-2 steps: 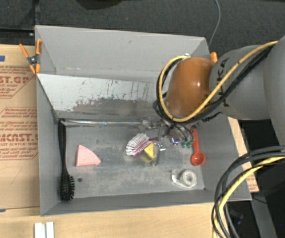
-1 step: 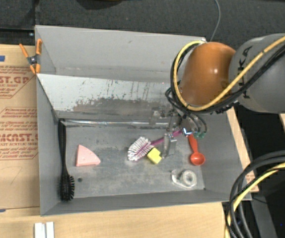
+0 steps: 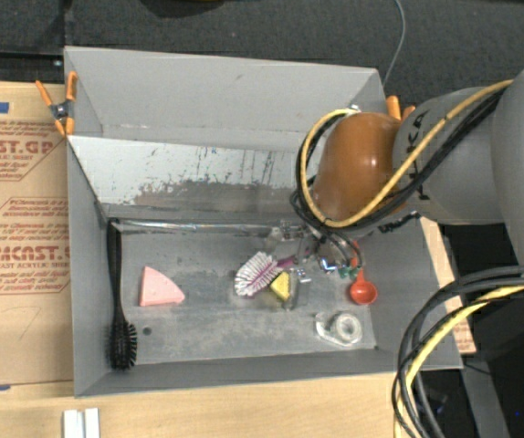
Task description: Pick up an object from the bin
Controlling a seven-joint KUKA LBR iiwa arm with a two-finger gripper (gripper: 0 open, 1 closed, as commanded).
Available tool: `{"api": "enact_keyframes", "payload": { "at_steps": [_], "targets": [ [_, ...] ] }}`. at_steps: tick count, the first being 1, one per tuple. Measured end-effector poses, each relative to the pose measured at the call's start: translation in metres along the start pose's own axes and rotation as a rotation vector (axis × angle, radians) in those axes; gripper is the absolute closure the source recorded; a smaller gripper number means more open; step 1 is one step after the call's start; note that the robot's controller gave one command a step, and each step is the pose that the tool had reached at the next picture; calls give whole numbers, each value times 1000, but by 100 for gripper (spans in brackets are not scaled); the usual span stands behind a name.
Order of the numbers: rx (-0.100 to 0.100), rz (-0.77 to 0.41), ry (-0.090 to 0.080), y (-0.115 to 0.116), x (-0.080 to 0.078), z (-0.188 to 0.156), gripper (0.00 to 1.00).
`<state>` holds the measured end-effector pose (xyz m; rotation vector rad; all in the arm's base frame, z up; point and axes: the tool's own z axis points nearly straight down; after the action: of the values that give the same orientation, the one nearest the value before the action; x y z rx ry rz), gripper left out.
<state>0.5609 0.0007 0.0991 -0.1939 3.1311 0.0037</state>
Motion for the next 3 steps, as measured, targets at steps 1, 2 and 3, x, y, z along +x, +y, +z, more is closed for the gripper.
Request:
{"api": "enact_keyframes", "payload": {
  "at_steps": [1,2,3],
  "targets": [
    [0,6,-22,-13,5,29,0],
    [-2,36,-17,-14,7,29,100],
    [-2,36,-17,-14,7,29,100]
  ]
}}
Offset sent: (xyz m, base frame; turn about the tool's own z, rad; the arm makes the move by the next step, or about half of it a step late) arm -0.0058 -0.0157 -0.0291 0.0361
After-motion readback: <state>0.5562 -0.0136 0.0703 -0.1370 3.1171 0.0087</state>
